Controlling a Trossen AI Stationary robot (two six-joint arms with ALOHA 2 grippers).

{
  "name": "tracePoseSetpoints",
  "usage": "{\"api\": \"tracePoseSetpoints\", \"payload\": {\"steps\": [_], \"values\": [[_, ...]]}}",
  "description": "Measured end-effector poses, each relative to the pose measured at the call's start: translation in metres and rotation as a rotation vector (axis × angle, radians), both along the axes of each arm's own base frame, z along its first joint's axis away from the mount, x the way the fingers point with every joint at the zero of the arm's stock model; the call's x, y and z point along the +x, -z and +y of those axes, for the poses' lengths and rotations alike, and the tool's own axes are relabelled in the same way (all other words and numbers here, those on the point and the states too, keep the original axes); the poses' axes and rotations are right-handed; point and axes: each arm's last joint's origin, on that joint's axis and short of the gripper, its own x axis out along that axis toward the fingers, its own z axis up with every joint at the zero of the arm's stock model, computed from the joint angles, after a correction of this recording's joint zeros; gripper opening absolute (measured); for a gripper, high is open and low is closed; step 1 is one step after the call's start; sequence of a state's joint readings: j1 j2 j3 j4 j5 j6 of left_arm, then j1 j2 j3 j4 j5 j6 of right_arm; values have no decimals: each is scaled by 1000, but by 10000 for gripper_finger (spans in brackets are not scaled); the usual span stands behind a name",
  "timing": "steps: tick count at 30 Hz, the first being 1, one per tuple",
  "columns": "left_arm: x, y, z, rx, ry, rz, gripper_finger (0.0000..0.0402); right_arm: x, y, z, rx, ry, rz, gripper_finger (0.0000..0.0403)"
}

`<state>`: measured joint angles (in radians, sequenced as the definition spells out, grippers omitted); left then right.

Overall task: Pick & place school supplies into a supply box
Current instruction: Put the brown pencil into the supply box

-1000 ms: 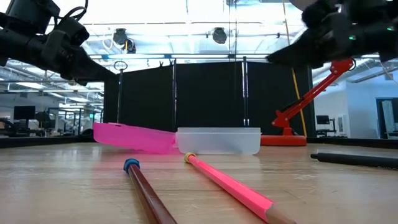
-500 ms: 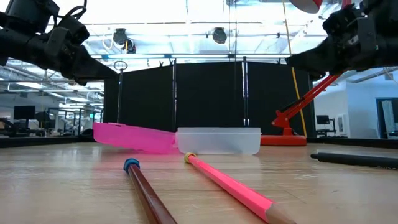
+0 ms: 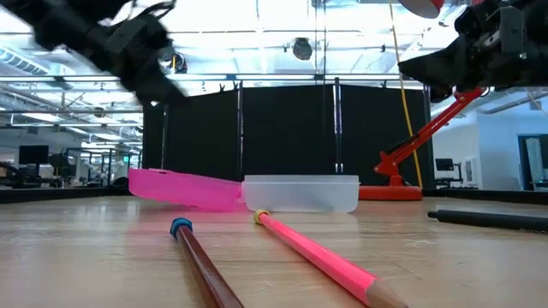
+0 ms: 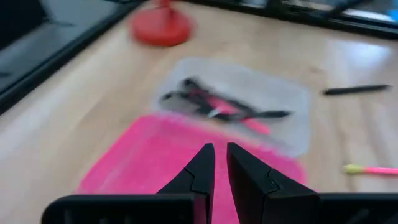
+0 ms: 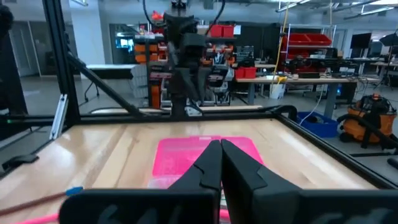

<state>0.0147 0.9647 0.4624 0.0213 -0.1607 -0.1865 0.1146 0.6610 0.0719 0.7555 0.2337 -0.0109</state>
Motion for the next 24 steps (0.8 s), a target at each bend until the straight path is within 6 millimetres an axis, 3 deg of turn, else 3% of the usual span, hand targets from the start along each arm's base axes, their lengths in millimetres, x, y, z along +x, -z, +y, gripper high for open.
{"api": "tracePoseSetpoints", "payload": {"steps": [6, 10, 14, 18, 24], "values": [[93, -27, -35, 114, 346, 59, 49, -3, -5, -1, 18, 5, -42, 0], [153, -41, -74, 241, 581, 21, 49, -5, -7, -2, 56, 27, -60, 0], [198, -45, -116, 361, 729, 26, 49, -8, -4, -2, 53, 26, -21, 0], [236, -37, -142, 419, 806, 71, 56, -13, -2, -2, 42, 24, 14, 0], [274, 6, -156, 529, 905, 151, 114, -19, 0, -3, 39, 24, 43, 0]]}}
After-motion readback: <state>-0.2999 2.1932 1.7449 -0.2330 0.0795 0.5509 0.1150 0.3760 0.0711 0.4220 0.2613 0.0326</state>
